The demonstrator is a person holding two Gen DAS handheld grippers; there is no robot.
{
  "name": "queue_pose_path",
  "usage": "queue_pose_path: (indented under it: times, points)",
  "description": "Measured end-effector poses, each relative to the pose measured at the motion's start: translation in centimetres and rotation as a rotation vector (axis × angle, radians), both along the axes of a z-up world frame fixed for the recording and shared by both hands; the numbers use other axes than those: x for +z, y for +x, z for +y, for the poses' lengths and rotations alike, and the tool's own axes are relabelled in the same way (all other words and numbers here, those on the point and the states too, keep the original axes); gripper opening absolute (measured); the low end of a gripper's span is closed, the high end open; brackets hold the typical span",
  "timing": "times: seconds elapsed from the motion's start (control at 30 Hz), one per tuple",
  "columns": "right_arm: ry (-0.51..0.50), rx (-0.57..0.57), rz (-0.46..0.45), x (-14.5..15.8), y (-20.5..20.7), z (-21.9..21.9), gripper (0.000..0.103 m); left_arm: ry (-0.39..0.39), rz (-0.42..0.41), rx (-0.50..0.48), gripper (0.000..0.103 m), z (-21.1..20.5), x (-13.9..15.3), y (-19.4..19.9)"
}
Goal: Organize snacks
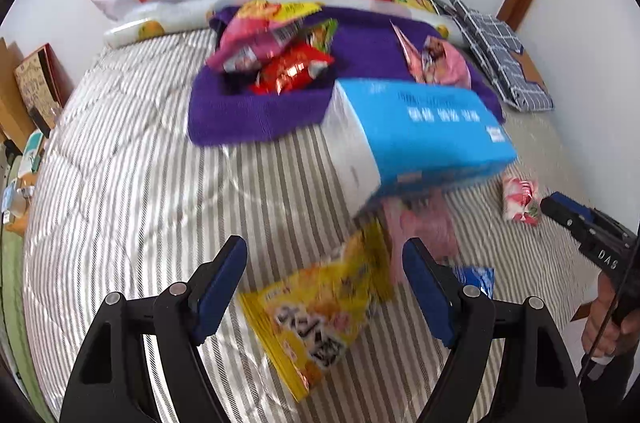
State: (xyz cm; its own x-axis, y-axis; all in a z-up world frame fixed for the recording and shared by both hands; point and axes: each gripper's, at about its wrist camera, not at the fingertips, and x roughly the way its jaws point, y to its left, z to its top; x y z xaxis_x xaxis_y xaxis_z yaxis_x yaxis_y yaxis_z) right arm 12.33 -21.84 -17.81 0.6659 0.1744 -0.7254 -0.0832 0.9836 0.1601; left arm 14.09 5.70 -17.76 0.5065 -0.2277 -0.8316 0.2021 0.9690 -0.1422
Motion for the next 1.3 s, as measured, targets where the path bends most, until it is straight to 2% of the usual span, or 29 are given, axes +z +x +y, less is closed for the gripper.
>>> queue_pose_path:
  times: [0.23,0.3,0.37,0.47,0.7,0.9,1.3]
  points:
    - [-0.047,-0.019,0.007,-0.3,-0.1,0.1,0.035,0.02,0.028,-0.027,0.072,-0.6,-1.6,-0.9]
    - [-0.046,-0.024,0.012,-0.5,0.1,-0.1,0.04,0.031,0.028,-0.026,0.068,-0.6,-1.9,-1.0]
    - [-0.044,-0.03,0.009,-0.7,0.4,-0.2,0.05,0.036,0.036,-0.028,0.061,-0.5,-2.3,-0.9]
    - [-0.039,-0.03,0.006,-0.9,0.9,-0.3,0.053,0.016,0.028,-0.027,0.058,-0.2,-2.3,-1.0]
    - [-0.015,0.015,-0.018,-0.9,2.4,0.2,0.056,0.009,0.037,-0.032,0.056,-0.1,-2.2,-0.6]
    - [0.074,0.082,0.004,-1.5,4.5,0.1,0.059,0.009,0.048,-0.034,0.056,-0.3,-2.1,-0.5]
    - [0.023,0.126,0.039,-2.5,2.6,-0.1,0.069,-0.011,0.052,-0.02,0.056,0.0,-2.2,-0.7]
